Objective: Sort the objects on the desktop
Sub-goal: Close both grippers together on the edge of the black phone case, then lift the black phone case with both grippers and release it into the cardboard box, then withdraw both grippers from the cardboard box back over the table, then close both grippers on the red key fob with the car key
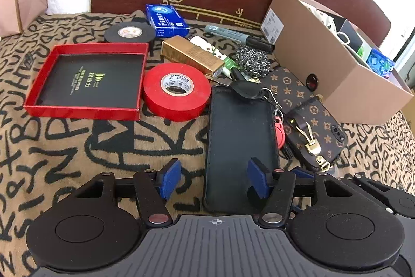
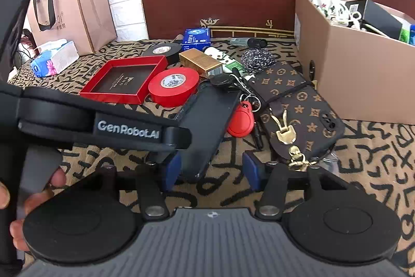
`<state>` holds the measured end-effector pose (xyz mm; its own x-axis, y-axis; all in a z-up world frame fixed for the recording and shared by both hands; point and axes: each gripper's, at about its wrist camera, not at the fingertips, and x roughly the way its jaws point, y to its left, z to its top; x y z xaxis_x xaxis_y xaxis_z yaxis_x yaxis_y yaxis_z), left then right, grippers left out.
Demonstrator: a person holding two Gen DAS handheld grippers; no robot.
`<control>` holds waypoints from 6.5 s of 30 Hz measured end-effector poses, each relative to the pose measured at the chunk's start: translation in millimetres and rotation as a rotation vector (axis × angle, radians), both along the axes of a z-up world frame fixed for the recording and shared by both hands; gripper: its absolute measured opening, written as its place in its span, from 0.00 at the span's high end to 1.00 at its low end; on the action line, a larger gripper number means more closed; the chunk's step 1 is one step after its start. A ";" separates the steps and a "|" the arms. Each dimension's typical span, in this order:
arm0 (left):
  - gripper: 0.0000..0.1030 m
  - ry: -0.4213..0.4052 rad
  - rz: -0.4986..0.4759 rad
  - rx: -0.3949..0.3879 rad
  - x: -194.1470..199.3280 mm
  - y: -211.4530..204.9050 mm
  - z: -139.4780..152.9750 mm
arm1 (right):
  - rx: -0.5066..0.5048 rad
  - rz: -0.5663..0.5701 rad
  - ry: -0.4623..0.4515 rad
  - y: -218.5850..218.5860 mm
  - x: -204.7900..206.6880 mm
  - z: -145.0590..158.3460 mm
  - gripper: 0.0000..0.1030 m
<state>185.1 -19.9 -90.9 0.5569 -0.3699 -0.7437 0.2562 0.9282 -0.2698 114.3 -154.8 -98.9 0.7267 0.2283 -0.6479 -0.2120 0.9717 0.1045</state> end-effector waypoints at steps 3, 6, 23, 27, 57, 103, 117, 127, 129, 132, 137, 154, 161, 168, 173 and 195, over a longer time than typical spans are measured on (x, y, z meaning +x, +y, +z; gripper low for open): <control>0.46 -0.009 -0.010 0.003 5.1 -2.9 -1.1 | 0.010 0.005 0.011 1.2 6.1 -2.4 0.58; 0.74 0.004 0.000 -0.008 8.4 -2.4 -2.1 | 0.041 0.021 0.027 1.3 8.9 -3.7 0.71; 0.92 0.094 0.011 -0.051 -89.3 20.1 14.7 | 0.152 0.159 0.111 -32.3 -43.0 25.4 0.79; 0.91 0.120 -0.033 -0.047 -114.8 17.0 10.1 | 0.139 0.176 0.158 -39.4 -65.3 17.5 0.79; 0.75 0.047 -0.031 0.018 -121.3 -6.2 -0.2 | 0.058 0.077 0.150 -34.7 -77.9 -1.0 0.80; 0.85 -0.307 -0.195 -0.165 -19.3 -174.4 152.9 | 0.072 -0.226 -0.280 -184.9 -18.5 142.8 0.87; 0.85 -0.230 -0.194 -0.131 77.3 -240.8 125.4 | 0.052 -0.280 -0.227 -236.8 83.9 125.0 0.85; 0.13 -0.156 -0.073 -0.054 100.6 -238.3 82.8 | 0.020 -0.363 -0.160 -253.2 104.9 89.0 0.48; 0.09 -0.154 -0.069 -0.108 101.3 -228.7 81.6 | 0.036 -0.407 -0.171 -261.9 101.1 88.6 0.30; 0.00 -0.146 -0.096 -0.167 97.9 -219.8 82.4 | 0.058 -0.444 -0.200 -271.0 93.1 89.7 0.10; 0.00 -0.213 -0.122 -0.109 82.5 -217.4 86.1 | 0.053 -0.458 -0.212 -273.0 83.3 94.3 0.00; 0.00 -0.248 -0.126 -0.055 17.3 -183.1 103.8 | -0.001 -0.430 -0.183 -241.3 36.1 103.1 0.00; 0.00 -0.236 -0.100 -0.048 -19.9 -154.5 106.3 | 0.013 -0.439 -0.154 -216.7 5.1 105.3 0.00; 0.00 -0.251 -0.093 -0.014 -57.9 -121.6 102.4 | -0.004 -0.418 -0.160 -185.0 -29.0 101.0 0.00; 0.00 -0.232 -0.070 -0.007 -75.7 -100.1 94.2 | -0.028 -0.384 -0.162 -163.0 -46.5 96.0 0.00; 0.00 -0.096 -0.005 -0.092 -96.5 -14.4 36.7 | -0.036 -0.186 -0.069 -91.4 -65.5 40.3 0.00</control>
<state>88.6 -34.3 -54.2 0.6222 -0.4371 -0.6495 0.2896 0.8993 -0.3278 48.8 -246.2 -58.6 0.7973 0.0636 -0.6002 -0.0338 0.9976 0.0608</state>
